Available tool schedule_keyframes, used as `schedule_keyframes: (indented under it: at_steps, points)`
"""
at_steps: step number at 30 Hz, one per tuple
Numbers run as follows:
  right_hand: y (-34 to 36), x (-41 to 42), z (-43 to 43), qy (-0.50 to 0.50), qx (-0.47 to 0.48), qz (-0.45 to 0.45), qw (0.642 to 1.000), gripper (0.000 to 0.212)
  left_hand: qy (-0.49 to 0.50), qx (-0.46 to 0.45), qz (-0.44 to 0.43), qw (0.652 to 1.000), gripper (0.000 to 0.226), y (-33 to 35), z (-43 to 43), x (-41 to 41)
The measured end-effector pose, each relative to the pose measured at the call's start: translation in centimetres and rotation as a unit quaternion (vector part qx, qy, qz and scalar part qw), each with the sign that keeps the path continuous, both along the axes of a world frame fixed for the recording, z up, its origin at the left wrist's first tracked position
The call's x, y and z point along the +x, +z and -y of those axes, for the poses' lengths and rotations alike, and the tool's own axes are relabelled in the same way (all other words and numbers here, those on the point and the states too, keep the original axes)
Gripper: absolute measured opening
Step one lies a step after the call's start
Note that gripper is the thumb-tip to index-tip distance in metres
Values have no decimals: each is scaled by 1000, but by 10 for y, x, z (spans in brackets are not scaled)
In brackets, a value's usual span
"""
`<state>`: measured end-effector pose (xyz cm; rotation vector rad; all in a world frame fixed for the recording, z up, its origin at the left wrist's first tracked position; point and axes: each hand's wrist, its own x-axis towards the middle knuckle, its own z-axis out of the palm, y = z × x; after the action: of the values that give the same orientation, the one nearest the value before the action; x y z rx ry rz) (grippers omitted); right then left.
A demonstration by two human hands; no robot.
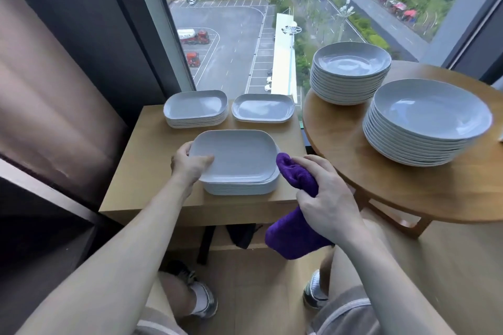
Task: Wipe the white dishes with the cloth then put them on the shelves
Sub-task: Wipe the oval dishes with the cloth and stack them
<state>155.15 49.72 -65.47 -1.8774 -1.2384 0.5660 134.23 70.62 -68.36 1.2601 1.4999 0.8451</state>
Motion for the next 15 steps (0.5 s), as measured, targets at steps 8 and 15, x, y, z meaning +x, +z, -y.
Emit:
schedule_keyframes:
  at_steps: [8,15]
  points:
    - [-1,10,-16,-15,13,-11,1000,62,-35,-4,27,999,50,-27,1,-3]
    - [-13,21,-31,-33,17,-22,999,63,-60,18,-27,998,44,-37,0,-8]
